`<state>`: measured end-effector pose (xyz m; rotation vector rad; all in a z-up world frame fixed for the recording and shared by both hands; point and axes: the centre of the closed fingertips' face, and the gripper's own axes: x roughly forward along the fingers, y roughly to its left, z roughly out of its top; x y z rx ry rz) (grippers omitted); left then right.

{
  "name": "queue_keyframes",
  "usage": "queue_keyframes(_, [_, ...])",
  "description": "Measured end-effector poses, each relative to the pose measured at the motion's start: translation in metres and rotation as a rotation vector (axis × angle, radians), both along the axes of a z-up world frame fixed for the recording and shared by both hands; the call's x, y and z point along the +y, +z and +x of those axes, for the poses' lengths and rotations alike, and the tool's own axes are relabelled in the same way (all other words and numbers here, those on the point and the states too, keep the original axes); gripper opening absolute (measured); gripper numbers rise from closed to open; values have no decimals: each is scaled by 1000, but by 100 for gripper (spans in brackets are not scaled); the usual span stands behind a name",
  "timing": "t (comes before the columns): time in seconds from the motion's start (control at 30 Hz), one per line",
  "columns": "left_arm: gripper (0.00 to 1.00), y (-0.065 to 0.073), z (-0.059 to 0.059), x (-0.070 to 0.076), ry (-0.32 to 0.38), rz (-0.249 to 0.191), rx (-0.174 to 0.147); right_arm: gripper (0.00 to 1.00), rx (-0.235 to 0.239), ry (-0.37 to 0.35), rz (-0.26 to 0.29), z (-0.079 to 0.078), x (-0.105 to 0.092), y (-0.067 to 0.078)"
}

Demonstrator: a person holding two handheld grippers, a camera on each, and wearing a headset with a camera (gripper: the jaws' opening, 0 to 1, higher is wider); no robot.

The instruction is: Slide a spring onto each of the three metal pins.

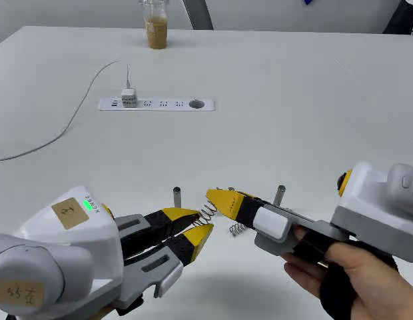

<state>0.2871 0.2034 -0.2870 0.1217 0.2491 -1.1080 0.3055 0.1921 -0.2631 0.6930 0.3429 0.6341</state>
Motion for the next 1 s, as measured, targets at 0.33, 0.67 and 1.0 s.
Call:
queue_keyframes(0.33, [20, -15, -1, 7, 16, 76, 23, 11, -62, 25, -130, 3, 6, -2])
queue_keyframes(0.67, [34, -31, 2, 19, 74, 141, 64, 11, -126, 33, -261, 16, 8, -4])
queue_keyframes(1.0, [47, -39, 9, 28, 126, 177, 66, 11, -211, 29, -373, 36, 6, -5])
